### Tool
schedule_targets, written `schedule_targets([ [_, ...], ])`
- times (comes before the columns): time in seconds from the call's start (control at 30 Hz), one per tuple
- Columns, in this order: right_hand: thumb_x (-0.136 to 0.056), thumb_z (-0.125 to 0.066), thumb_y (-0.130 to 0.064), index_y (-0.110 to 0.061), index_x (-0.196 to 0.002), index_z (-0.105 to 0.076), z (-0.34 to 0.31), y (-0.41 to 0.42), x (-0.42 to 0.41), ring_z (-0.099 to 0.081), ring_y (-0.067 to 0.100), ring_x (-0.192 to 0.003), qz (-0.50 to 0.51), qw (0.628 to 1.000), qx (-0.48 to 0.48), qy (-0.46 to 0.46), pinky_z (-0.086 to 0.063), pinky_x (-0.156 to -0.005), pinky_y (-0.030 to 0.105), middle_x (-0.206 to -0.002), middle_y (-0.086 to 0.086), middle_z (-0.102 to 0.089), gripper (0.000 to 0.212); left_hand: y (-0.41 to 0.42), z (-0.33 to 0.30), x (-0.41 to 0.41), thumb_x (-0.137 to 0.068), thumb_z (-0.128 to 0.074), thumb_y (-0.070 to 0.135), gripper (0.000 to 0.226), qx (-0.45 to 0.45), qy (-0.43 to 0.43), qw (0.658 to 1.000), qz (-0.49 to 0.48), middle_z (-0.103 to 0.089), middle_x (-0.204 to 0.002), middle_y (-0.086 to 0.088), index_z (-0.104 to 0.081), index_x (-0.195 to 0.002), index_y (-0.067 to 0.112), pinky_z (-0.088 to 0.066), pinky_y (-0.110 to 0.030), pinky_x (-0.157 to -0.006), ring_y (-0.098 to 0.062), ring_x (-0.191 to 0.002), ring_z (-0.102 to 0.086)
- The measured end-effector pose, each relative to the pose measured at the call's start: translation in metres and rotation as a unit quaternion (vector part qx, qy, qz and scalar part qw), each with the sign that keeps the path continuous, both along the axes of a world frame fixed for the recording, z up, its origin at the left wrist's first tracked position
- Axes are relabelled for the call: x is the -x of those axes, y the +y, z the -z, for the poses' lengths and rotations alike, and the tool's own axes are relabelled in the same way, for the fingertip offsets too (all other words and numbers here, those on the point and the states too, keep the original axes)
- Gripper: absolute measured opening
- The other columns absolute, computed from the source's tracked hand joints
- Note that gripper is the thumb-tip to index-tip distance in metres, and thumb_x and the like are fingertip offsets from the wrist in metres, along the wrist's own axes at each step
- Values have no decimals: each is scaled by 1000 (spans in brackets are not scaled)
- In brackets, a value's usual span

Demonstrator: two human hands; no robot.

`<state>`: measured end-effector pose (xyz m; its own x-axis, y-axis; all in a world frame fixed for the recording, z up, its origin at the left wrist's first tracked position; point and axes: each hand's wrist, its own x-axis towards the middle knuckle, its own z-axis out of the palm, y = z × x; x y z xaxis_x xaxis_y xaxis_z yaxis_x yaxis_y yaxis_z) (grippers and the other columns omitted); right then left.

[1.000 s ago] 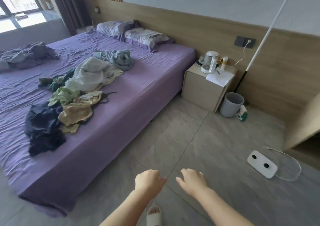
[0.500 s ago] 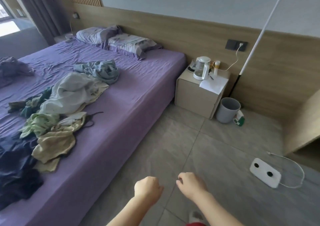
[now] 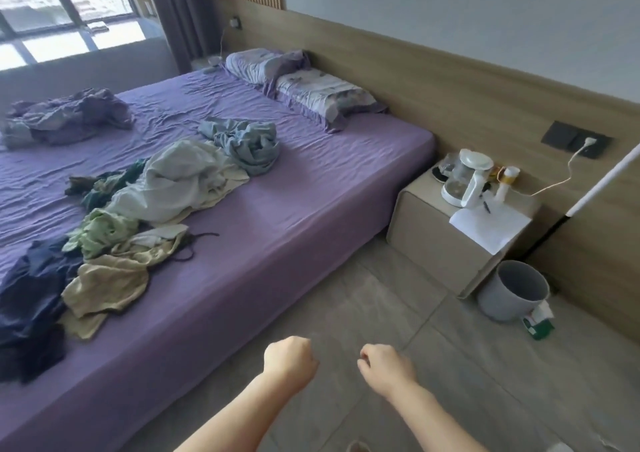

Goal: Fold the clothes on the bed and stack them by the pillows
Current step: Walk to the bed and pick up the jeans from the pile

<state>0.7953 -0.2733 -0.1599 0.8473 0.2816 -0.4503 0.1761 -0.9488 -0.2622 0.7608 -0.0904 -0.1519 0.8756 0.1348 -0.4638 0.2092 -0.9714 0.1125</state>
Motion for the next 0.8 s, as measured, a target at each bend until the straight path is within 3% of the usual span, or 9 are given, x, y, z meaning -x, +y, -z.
schedule_targets([
  [0.37, -94, -41, -35, -24, -114, -59, 0, 13, -118, -57, 21, -110, -74, 997, -2, 4, -44, -83, 27, -119, -2, -62, 29, 6, -2, -93, -90, -42, 39, 32, -16, 7, 998, -53, -68, -104, -3, -64, -94, 16, -40, -29, -67, -29, -97, -64],
  [0.53, -95, -40, -36, -25, -115, -58, 2, 34, -179, -57, 21, -109, -71, 997, 4, 1, -43, -81, 26, -119, -3, -62, 29, 31, 6, -148, -90, -43, 37, 30, -11, 26, 997, -71, -68, -104, -2, -64, -94, 16, -43, -29, -70, -28, -96, -64],
  [0.8, -95, -40, -36, -24, -116, -57, -12, 71, -283, -58, 21, -108, -51, 998, 0, -22, -43, -79, 26, -120, -2, -62, 30, 74, -4, -256, -91, -45, 41, 30, -3, -9, 998, -64, -65, -111, 1, -63, -103, 19, -45, -30, -78, -25, -103, -61],
])
